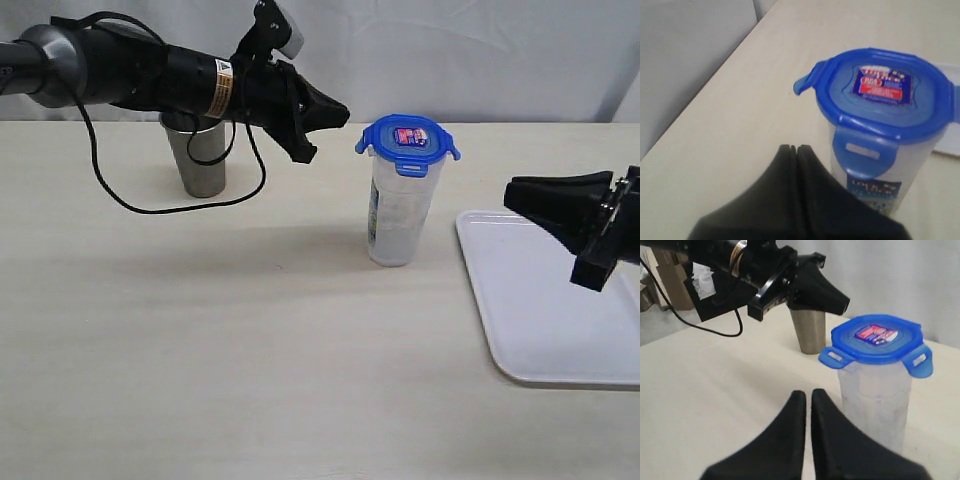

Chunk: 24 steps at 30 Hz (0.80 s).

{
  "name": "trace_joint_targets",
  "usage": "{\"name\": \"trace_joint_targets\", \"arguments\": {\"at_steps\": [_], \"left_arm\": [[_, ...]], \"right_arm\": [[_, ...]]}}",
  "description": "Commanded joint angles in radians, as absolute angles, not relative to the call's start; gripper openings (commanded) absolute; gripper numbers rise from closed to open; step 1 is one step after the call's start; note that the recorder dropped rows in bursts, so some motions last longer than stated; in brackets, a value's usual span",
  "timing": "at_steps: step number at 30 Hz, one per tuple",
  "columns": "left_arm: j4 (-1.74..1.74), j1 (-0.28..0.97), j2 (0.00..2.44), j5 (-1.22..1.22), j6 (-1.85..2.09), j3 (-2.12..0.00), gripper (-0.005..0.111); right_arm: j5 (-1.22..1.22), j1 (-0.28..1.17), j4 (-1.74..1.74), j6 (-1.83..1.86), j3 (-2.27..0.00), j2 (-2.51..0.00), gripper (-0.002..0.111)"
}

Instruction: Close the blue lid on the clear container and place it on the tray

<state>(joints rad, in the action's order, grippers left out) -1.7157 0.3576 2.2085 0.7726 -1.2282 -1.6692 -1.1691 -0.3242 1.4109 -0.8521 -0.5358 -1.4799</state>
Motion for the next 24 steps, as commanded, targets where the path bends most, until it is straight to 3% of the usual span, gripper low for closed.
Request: {"name": "trace_joint_targets", "arguments": {"at_steps": [1, 6, 24], "left_arm": [[-1.621, 0.384, 2.208, 0.707, -1.164, -1.678, 0.0], [-1.618, 0.412, 2.208, 0.666, -1.149, -1.678, 0.0], [-1.61, 0.419, 2.246, 0.627, -1.155, -1.678, 0.0]], "right_arm": [[-1.086, -0.23, 1.366, -0.769, -0.536, -1.578, 0.004], [-0.957, -0.117, 1.292, -0.713, -0.593, -1.657, 0.004], [-0.974, -0.113, 1.215, -0.653, -0.616, -1.719, 0.004]]}}
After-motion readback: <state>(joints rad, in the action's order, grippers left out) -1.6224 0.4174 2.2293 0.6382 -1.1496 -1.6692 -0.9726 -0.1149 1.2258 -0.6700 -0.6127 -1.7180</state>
